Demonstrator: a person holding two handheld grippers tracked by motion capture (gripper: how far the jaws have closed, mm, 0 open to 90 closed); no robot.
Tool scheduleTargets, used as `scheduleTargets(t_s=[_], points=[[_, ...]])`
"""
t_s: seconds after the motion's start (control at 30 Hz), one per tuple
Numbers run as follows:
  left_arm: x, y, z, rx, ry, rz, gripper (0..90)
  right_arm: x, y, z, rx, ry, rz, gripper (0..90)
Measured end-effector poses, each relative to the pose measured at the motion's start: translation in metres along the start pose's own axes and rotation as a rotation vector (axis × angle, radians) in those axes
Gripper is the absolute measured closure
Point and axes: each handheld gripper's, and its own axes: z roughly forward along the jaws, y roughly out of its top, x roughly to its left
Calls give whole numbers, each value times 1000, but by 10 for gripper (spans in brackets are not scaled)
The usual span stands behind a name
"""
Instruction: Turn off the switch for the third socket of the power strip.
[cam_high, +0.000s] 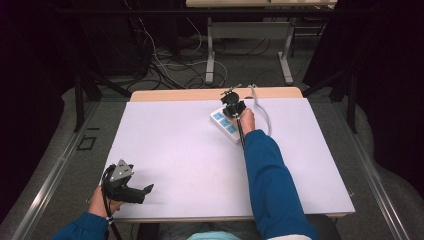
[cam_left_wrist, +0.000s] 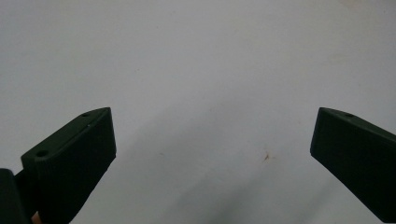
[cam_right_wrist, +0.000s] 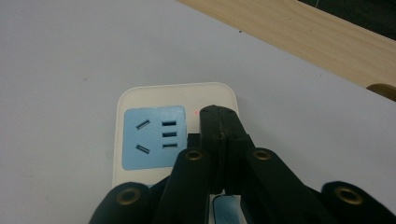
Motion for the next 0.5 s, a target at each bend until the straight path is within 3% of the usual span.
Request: scheduleTargets(t_s=[0.27,0.33,0.4,0.47,0.5], points=[[0,0,0,0,1,0,4,1,0,1,-10,-4,-15,900],[0,0,0,0,2,0,4,1,1,0,8,-24,-24,900],[0,0,0,0,1,0,4,1,2,-1,16,-17,-34,900],[0,0,0,0,1,0,4,0,3,-3,-19,-9,-34,900],[0,0,0,0,2,0,4,-1,3,-4,5,-3,-35,900]])
